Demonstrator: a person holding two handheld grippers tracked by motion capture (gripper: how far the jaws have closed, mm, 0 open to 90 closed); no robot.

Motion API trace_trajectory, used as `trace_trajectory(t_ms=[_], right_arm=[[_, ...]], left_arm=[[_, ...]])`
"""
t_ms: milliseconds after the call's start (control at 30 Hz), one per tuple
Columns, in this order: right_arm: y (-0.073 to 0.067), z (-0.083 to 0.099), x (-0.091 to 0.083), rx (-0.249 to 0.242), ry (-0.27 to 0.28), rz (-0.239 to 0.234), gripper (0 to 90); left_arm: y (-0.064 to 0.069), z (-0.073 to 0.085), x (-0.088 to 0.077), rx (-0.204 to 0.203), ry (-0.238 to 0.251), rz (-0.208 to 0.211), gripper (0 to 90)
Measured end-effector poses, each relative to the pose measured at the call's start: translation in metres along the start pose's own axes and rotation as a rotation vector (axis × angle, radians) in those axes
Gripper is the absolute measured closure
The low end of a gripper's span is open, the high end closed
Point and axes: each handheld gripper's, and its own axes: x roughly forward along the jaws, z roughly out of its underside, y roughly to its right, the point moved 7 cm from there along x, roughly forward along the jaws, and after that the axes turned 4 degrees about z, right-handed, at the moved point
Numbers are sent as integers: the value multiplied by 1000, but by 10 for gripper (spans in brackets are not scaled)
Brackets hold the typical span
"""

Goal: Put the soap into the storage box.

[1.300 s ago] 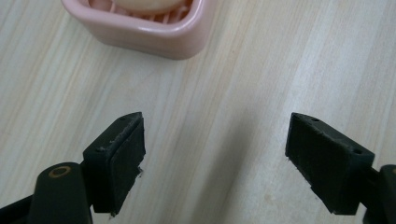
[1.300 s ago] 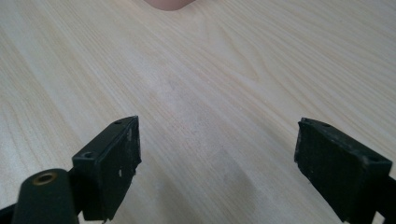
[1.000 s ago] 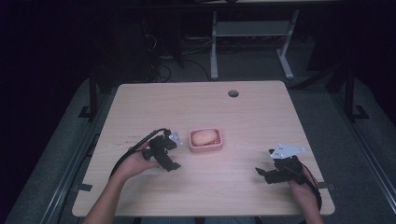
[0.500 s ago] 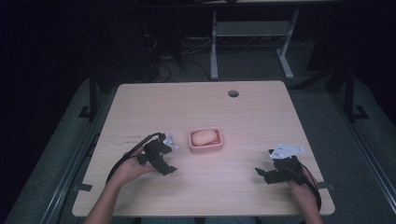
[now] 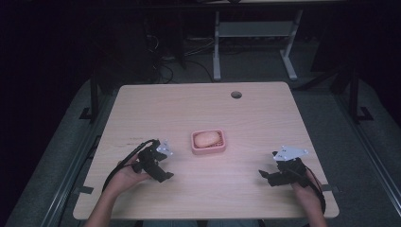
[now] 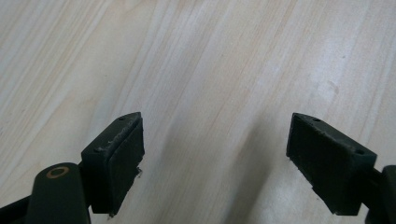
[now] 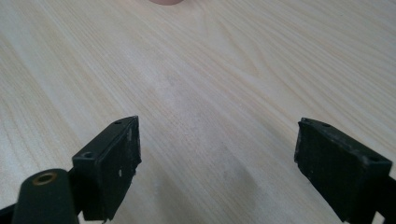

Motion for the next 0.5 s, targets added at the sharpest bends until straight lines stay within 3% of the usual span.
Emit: trace_trajectory(t_ms=[500], right_arm=[[1, 1, -1, 0, 1, 4, 139]], left_arm=[[3, 20, -13, -24, 31, -22, 187]])
